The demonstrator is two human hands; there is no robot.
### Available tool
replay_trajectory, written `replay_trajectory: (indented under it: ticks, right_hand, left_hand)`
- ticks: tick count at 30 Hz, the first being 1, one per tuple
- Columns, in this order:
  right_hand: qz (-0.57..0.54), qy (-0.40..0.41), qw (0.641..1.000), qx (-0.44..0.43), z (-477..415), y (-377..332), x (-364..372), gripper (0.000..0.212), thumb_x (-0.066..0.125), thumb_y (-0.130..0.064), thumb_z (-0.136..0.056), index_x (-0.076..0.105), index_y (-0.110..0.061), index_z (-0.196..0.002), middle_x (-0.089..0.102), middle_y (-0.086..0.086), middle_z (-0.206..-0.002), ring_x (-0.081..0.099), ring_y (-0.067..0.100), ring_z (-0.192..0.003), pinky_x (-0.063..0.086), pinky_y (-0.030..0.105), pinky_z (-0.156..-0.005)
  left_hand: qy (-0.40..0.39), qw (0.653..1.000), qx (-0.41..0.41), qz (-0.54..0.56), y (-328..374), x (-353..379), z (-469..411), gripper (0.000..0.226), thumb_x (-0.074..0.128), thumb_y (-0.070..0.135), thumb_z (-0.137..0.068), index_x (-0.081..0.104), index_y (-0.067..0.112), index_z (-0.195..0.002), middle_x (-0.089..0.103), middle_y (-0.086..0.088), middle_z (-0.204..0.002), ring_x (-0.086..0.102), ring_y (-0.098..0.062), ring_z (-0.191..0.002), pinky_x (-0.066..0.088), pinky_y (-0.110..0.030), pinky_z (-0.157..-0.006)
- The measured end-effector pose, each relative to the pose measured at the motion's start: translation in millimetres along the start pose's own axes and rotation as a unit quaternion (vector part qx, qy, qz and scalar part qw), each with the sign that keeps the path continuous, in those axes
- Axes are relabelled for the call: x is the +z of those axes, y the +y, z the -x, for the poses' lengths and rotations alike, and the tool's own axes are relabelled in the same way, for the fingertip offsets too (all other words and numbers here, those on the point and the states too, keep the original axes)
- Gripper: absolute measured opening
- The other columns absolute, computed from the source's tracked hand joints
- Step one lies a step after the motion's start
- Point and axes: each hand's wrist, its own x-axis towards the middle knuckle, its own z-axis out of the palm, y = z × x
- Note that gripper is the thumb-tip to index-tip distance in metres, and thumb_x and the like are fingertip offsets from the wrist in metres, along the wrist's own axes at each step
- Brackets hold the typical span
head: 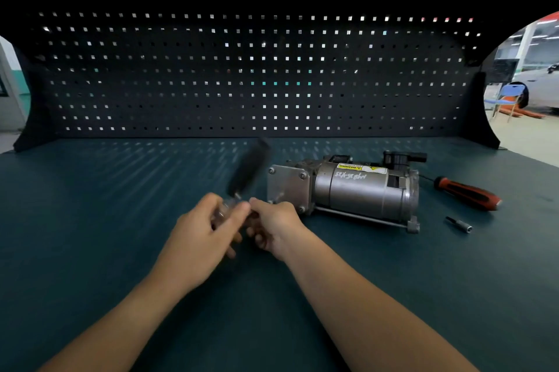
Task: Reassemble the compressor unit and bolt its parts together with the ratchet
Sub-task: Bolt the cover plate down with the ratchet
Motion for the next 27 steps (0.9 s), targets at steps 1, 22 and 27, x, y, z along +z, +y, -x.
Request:
replay_trajectory:
  ticks: [1, 22, 27]
  right_hand:
    - [0.005, 0.003, 1.000, 0.007, 0, 0, 0, 0.019, 0.054, -0.020, -0.093, 0.051, -0.007, -0.080, 0.052, 0.005, -0.053, 0.044, 0.009, -0.029, 0.028, 0.010, -0.034]
    - [0.051, -0.025, 0.998, 0.020, -1, -2, -2, 0.022, 0.044, -0.021, -0.097, 0.048, -0.009, -0.079, 0.053, 0.006, -0.058, 0.044, 0.012, -0.036, 0.027, 0.016, -0.038]
    - [0.046, -0.025, 0.998, 0.030, -4, -2, 1, 0.013, 0.041, -0.022, -0.098, 0.044, -0.010, -0.095, 0.056, 0.006, -0.058, 0.042, 0.009, -0.026, 0.026, 0.010, -0.035]
  left_hand:
    - [-0.003, 0.994, -0.073, 0.083, 3, 2, 0, 0.042, 0.047, 0.057, -0.081, 0.052, 0.015, -0.084, 0.067, 0.002, -0.058, 0.061, -0.014, -0.045, 0.045, -0.028, -0.050]
    - [-0.020, 0.996, 0.072, -0.040, -14, -4, -7, 0.013, 0.054, 0.040, -0.089, 0.058, 0.028, -0.088, 0.066, 0.002, -0.058, 0.057, -0.010, -0.044, 0.046, -0.028, -0.048]
    - [-0.017, 0.869, -0.324, 0.375, -2, 1, -8, 0.054, 0.032, 0.055, -0.094, 0.063, 0.011, -0.090, 0.062, -0.005, -0.052, 0.041, -0.008, -0.028, 0.030, -0.012, -0.031]
